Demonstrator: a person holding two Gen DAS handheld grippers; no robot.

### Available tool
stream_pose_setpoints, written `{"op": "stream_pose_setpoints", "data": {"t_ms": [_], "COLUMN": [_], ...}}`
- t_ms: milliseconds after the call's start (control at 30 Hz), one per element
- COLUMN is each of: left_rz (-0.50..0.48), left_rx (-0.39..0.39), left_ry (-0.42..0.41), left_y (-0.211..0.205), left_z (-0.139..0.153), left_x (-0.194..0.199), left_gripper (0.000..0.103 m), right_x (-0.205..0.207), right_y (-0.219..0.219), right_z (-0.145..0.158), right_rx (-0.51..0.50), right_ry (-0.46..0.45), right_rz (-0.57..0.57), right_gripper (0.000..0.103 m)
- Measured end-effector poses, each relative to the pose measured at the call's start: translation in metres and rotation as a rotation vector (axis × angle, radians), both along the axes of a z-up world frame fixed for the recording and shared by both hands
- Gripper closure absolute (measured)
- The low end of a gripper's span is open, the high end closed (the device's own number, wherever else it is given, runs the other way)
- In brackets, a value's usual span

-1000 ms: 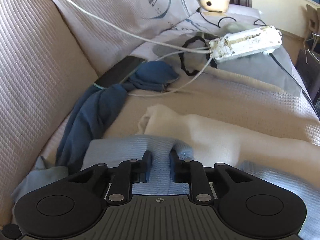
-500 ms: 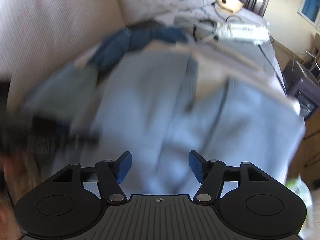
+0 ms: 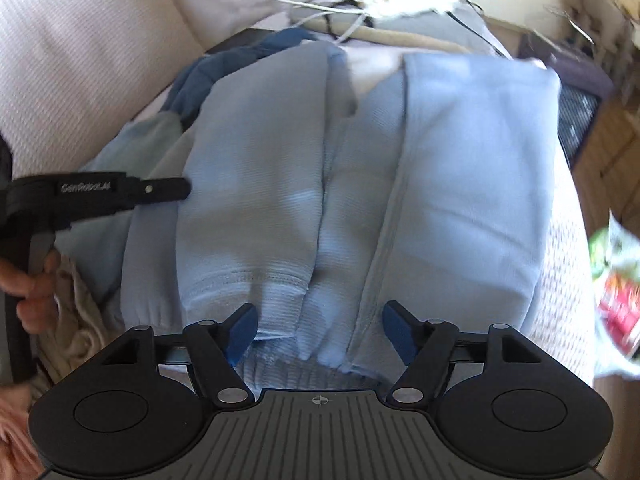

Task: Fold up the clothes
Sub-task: 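Pinch the blue sweatshirt hem with the left gripper and lift it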

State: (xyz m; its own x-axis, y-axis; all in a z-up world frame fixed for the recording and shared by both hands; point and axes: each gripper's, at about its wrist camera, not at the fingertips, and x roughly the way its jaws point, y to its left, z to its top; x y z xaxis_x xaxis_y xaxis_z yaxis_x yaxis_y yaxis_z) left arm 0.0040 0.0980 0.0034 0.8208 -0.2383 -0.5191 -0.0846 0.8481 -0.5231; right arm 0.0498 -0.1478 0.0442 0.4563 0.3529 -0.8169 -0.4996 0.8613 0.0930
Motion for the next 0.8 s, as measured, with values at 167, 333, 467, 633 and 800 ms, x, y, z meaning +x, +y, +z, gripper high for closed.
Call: {"op": "stream_pose_setpoints", "data": {"t_ms": [167, 333, 467, 633, 800], "left_rz": [-0.020, -0.065, -0.134, -0.233, -0.341], "left_rx": [-0.011, -0.010, 0.023, 0.066, 0.118], "left_ry": [-0.066, -0.126, -0.148, -0.178, -0.164], "left_y": [-0.007, -0.021, -0.049, -0.099, -0.151], "left_z": [0.014, 0.036, 0.051, 0.064, 0.059], "left_x": [-0.008, -0.007, 0.007, 0.032, 0.053], "left_gripper": [0.097, 0.097, 0.097, 0.097, 0.097], "right_x": [-0.002, -0.005, -0.007, -0.007, -0.004], "right_y": [-0.012, -0.037, -0.062, -0.102, -0.142], "right_z": [0.011, 0.026, 0.043, 0.059, 0.062], "right_rx": [0.047, 0.110, 0.129, 0.148, 0.144], "right_ry": [-0.007, -0.020, -0.061, -0.106, -0.106], "right_rz": [-0.023, -0.063, -0.094, -0.169, -0.247], "right_gripper": [0.031, 0.031, 0.031, 0.029, 0.028]}}
